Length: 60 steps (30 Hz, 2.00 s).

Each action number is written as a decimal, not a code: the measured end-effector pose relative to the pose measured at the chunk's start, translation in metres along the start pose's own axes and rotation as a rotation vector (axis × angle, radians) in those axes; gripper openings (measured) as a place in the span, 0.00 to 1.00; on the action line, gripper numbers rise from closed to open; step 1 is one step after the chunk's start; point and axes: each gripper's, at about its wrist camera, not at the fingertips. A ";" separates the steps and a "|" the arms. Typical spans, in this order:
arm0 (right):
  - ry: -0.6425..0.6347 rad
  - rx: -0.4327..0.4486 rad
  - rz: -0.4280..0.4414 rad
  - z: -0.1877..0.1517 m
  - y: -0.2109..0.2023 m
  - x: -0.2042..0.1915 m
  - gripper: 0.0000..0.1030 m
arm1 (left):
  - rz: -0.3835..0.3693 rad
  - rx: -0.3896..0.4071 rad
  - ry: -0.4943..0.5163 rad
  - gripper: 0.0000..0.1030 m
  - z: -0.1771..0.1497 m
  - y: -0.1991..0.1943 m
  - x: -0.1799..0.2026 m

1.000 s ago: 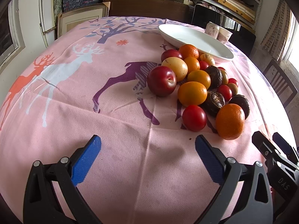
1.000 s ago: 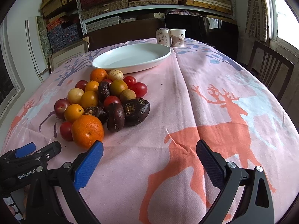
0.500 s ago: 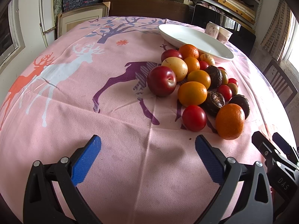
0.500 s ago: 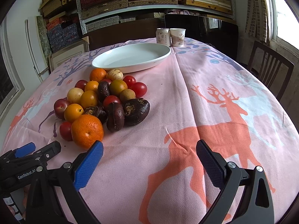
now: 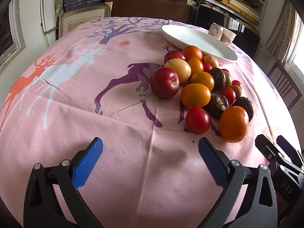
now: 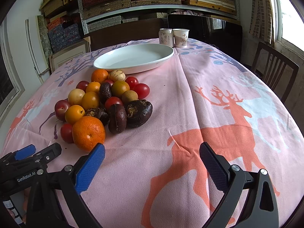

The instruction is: Organize fruits

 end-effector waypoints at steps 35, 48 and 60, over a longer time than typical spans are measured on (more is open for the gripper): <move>-0.024 0.008 -0.041 -0.001 -0.002 -0.003 0.97 | 0.038 0.004 0.016 0.96 -0.001 -0.002 0.002; -0.145 0.007 -0.007 0.000 -0.003 -0.021 0.97 | -0.117 0.052 0.104 0.96 0.002 -0.016 -0.004; -0.194 -0.108 0.179 0.019 0.019 -0.066 0.71 | -0.203 -0.074 0.172 0.96 0.050 0.020 -0.035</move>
Point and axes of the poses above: each gripper's, at about its wrist camera, not at the fingertips, and y roughly the way its jaws point, x to its right, z to its top, and after that the axes turned 4 degrees about -z, right-handed
